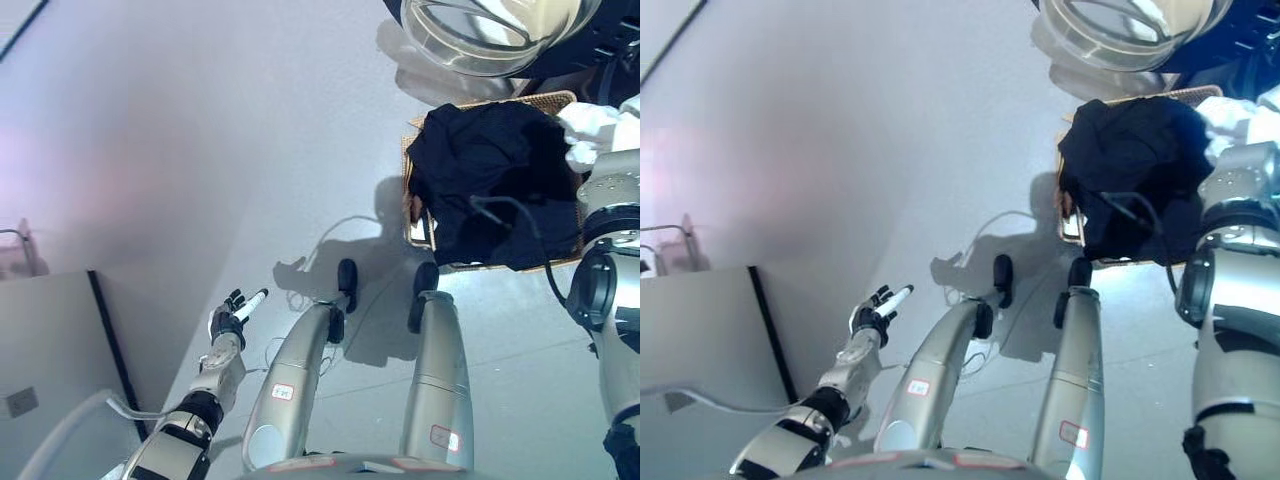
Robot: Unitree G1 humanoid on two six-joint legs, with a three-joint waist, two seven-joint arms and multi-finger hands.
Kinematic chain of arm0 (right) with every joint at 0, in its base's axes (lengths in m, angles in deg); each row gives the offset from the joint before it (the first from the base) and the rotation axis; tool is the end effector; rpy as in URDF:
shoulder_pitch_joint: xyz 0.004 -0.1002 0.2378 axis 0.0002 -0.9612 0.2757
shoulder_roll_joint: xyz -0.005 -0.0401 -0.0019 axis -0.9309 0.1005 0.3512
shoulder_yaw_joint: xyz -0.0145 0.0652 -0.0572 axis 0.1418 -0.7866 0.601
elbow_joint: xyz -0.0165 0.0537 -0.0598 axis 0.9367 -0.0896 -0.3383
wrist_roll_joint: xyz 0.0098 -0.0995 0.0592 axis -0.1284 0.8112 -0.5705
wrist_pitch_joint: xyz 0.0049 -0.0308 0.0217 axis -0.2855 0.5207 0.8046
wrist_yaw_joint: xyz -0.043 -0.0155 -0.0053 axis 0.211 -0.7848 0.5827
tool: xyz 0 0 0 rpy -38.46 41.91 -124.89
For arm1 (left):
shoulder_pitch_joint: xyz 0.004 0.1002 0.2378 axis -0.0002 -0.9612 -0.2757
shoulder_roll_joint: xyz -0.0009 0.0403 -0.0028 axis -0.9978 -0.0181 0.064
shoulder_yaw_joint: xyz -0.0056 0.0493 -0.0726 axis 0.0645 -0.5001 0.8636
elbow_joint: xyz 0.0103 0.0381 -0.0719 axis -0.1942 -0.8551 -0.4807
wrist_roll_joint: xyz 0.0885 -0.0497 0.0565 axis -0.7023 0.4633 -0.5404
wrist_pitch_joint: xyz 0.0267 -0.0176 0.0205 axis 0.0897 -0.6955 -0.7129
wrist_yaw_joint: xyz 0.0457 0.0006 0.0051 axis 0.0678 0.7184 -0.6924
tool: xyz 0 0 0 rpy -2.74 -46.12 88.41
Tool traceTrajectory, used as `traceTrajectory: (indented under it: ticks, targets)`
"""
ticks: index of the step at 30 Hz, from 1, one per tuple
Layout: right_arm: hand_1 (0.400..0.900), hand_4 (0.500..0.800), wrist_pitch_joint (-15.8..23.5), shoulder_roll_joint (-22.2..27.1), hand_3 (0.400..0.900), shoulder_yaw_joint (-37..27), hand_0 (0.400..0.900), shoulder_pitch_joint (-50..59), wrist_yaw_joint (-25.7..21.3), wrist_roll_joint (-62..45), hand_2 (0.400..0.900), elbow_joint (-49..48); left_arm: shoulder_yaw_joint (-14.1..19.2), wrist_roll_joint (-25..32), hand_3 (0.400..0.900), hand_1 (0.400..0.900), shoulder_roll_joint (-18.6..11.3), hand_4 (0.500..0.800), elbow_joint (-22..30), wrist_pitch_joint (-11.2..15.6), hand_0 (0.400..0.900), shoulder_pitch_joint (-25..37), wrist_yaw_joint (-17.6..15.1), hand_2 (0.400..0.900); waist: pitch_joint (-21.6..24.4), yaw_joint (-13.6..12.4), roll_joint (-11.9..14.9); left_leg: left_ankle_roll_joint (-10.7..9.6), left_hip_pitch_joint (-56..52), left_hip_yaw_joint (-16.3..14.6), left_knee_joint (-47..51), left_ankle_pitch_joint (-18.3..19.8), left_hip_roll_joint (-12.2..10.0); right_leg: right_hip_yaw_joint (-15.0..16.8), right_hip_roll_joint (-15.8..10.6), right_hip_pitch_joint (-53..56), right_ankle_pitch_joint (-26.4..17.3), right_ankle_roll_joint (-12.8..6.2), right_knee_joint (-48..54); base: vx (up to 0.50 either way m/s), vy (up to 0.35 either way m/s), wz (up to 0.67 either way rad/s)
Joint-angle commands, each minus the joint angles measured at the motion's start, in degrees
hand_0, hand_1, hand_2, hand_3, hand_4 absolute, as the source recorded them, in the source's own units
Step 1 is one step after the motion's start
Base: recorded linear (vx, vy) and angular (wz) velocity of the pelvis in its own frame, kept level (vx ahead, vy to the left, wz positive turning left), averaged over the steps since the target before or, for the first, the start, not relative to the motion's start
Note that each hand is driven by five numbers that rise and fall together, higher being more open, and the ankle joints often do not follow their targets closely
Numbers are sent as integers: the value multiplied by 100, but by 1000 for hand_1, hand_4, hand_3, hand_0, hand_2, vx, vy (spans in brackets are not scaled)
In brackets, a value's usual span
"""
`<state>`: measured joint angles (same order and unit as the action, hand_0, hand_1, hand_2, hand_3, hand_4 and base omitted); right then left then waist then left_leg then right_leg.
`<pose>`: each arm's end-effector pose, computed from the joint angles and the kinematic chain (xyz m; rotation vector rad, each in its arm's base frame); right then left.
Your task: Put the clothes in the basket into the washing machine.
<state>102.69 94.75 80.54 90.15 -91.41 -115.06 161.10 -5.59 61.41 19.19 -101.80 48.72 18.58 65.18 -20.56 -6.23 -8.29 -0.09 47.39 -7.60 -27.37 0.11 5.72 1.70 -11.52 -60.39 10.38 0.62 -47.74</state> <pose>0.3240 -0.3368 0.2500 0.8985 -0.2906 -1.2634 0.2130 0.1676 -0.0539 -0.1850 0.6347 0.3801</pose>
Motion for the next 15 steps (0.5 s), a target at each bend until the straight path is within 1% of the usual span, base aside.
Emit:
traceTrajectory:
  ticks: [1,4,6,9,10,11,12,13,15]
  targets:
    - [900,800,619,886,900,352,900,-99,-354,821,900,-897,-2,-28,900,900,-52,800,-153,113,900,-389,-145,900,108,223,-429,-286,10,81,139,341,-151,1,365,150,504,-158,-153,16,-90,7]
    - [900,800,654,1098,900,341,900,-152,-390,1064,900,-1064,8,-66,900,900,-45,800,-151,164,900,-437,-129,900,114,241,-445,-287,34,71,113,342,-127,15,332,68,547,-164,-284,18,-66,8]
    - [900,800,745,1238,900,316,900,-149,-446,1054,900,-1053,17,-78,900,900,-46,800,-183,167,900,-430,-133,900,127,258,-442,-300,38,50,133,333,-109,30,310,38,550,-174,-319,25,-51,9]
    - [900,800,664,1361,900,379,900,-160,-594,1262,900,-1009,13,-111,900,900,-38,800,-164,189,900,-474,-136,900,150,277,-438,-301,42,23,148,327,-89,36,288,12,565,-182,-359,16,-21,4]
    - [900,800,622,1414,900,430,900,-169,-669,1423,900,-1055,24,-113,900,900,-39,800,-137,201,900,-500,-137,900,160,277,-436,-304,41,19,154,321,-82,39,281,1,557,-185,-362,35,-9,0]
    - [900,800,521,1522,900,556,900,-191,-830,1811,900,-1137,17,-150,900,900,-61,800,-94,239,900,-535,-149,900,170,281,-430,-298,38,7,165,326,-75,37,275,-7,555,-187,-373,0,0,0]
    - [900,800,505,1512,900,562,900,-187,-871,1850,900,-1162,18,-153,900,900,-51,800,-88,240,900,-541,-153,900,175,284,-436,-297,40,5,166,326,-73,39,274,-12,557,-187,-375,0,0,0]
    - [900,800,434,1549,900,609,900,-217,-860,1987,900,-1168,14,-166,900,900,-58,800,-59,262,900,-547,-155,900,173,292,-430,-290,53,5,158,329,-70,40,276,-21,555,-189,-374,0,0,0]
    - [900,800,439,1493,900,719,900,-193,-749,1956,900,-1113,0,-167,900,900,-79,800,-72,302,900,-518,-180,900,178,301,-403,-267,105,15,127,353,-68,35,296,-54,543,-191,-376,0,0,0]
